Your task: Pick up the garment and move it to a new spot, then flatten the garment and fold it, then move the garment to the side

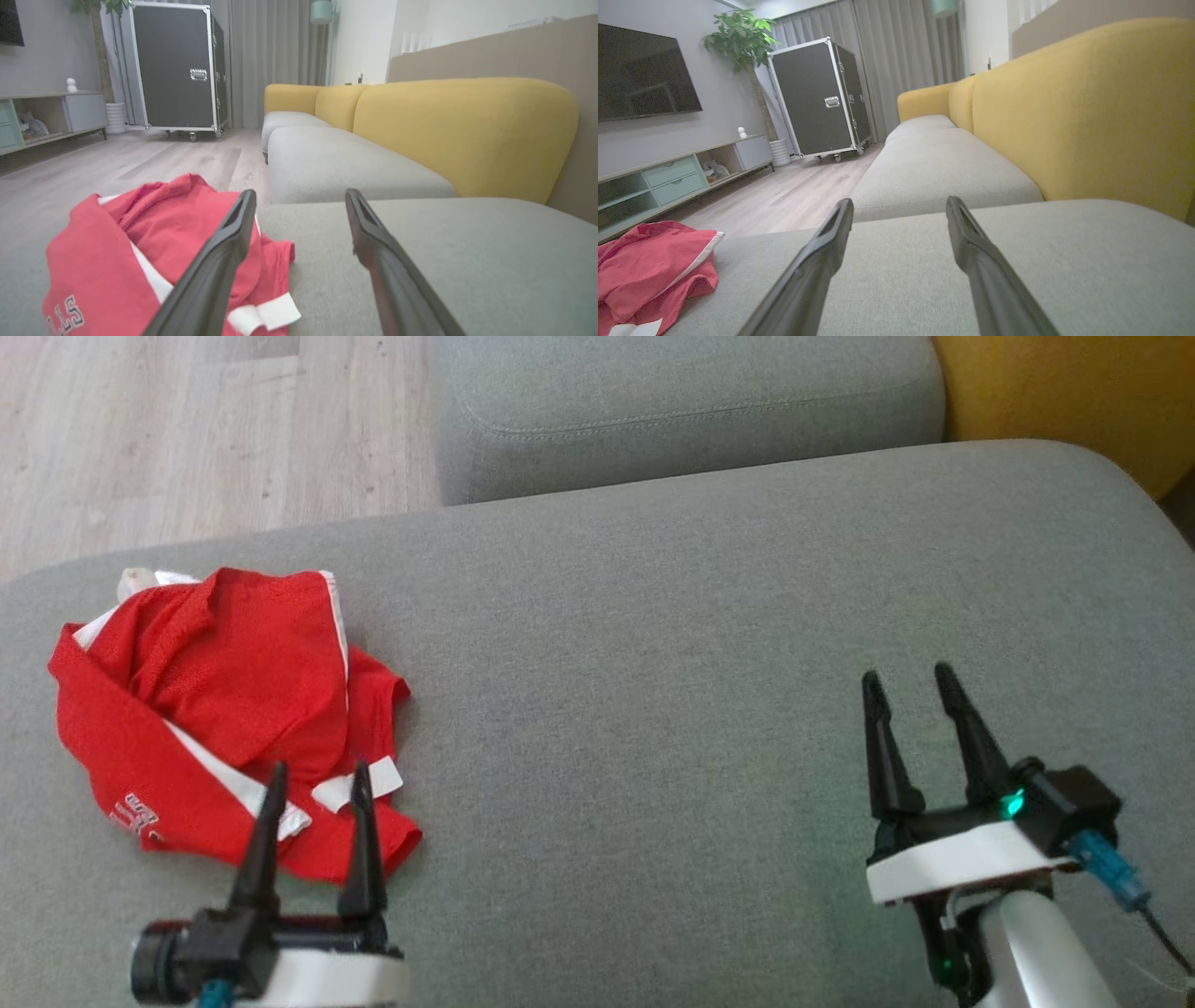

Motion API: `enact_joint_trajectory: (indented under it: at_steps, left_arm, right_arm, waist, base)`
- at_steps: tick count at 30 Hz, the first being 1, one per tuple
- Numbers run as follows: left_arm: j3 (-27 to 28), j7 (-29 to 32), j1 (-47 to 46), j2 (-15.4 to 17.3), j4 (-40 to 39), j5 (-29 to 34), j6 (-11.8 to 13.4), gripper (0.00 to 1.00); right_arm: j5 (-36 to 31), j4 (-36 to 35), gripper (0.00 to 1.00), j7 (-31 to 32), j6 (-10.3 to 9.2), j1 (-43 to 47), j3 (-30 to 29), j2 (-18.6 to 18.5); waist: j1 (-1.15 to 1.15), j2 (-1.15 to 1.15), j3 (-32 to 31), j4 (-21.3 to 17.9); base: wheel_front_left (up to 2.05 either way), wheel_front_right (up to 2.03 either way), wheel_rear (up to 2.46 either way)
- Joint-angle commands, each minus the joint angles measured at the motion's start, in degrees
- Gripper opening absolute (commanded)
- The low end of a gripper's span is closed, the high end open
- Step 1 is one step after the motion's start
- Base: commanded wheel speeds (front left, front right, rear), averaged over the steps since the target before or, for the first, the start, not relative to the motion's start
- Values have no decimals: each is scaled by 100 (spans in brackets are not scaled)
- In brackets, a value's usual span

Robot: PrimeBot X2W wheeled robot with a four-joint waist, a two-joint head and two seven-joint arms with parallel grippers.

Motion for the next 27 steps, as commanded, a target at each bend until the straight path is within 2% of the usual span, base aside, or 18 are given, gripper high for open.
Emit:
enact_joint_trajectory:
  at_steps: [1,6,17,27]
  left_arm:
    - [221,-72,-123,-23,-46,164,-64,100]
    - [268,-72,-144,-103,365,245,-175,100]
    - [517,-72,-181,-242,366,113,-301,100]
    - [635,-72,-131,-269,468,198,-304,100]
  right_arm:
    - [5,-15,100,-78,-4,-166,153,-39]
    - [199,457,100,-78,-4,-231,313,-39]
    - [204,505,100,-78,-4,-309,324,-39]
    - [216,413,100,-78,-4,-194,543,-39]
  waist:
    - [0,0,-16,-4]
    - [0,0,-29,-4]
    - [0,0,-32,27]
    - [0,0,-189,530]
  base:
    - [0,0,0]
    - [0,0,0]
    - [0,0,0]
    - [0,0,0]
